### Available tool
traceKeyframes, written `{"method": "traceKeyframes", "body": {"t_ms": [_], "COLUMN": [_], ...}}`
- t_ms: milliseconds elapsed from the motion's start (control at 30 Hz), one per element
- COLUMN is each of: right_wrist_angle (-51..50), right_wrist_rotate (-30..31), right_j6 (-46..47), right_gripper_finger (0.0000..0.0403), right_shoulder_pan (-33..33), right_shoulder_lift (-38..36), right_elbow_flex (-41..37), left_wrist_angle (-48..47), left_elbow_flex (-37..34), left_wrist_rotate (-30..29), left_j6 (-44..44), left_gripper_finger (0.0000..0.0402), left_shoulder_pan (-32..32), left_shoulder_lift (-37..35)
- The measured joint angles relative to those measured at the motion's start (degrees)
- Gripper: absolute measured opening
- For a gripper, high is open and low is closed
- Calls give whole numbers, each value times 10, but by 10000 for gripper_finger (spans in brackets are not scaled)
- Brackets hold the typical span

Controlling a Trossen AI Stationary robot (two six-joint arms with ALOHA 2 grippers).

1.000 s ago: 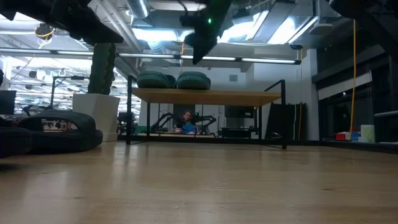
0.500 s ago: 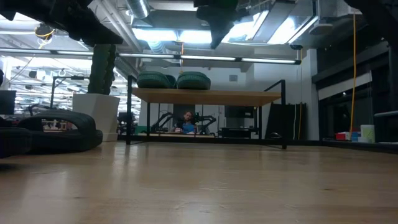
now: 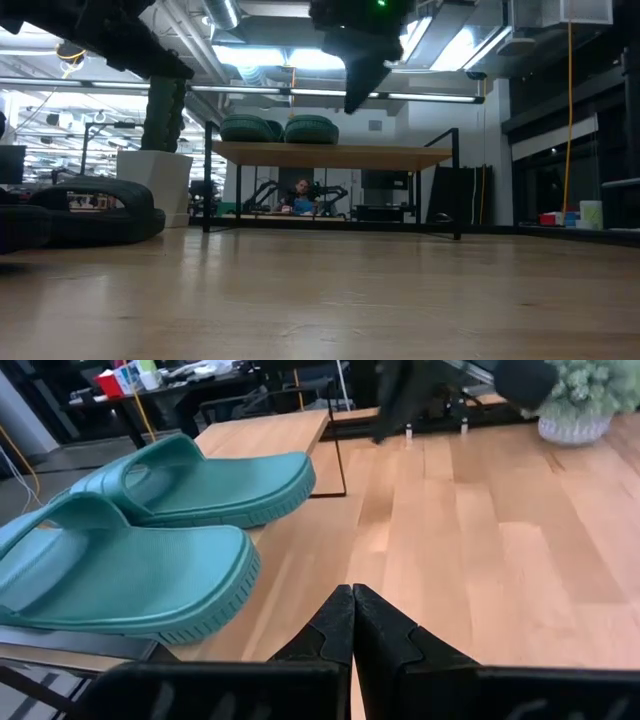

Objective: Pick and place slides into the shelf
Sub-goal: Put the green slipper on the shelf

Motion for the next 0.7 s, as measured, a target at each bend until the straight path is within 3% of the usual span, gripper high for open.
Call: {"method": "traceKeyframes", "body": {"t_ms": [267,467,700], "right_wrist_angle": [295,571,771], "right_wrist_rotate": [-36,-39,-43], "right_j6": [5,-86,-118], "right_gripper_finger": [7,8,9], "right_shoulder_pan": [57,82,85], "right_shoulder_lift": [-164,-277,-320], "right_elbow_flex": [-274,-448,-588], "left_wrist_angle": [32,133,129], "left_elbow_flex": [0,0,67], "left_wrist_rotate": [2,105,75], "left_j6": [28,65,65], "left_gripper_finger": [0,0,0], "left_shoulder_pan": [0,0,21], "left_shoulder_lift": [0,40,152]}}
